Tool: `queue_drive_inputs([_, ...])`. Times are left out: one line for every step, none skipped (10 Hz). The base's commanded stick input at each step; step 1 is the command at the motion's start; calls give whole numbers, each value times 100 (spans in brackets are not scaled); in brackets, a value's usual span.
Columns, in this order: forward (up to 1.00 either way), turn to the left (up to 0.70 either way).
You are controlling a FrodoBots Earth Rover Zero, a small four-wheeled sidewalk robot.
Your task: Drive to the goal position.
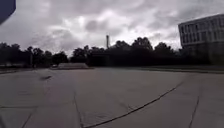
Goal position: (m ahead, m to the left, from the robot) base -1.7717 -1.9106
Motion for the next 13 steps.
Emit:
queue_drive_inputs([70, -35])
queue_drive_inputs([70, -35])
queue_drive_inputs([70, -35])
queue_drive_inputs([70, -35])
queue_drive_inputs([70, -35])
queue_drive_inputs([70, -35])
queue_drive_inputs([70, -35])
queue_drive_inputs([70, -35])
queue_drive_inputs([70, -35])
queue_drive_inputs([70, -35])
queue_drive_inputs([70, -35])
queue_drive_inputs([70, -35])
queue_drive_inputs([70, -35])
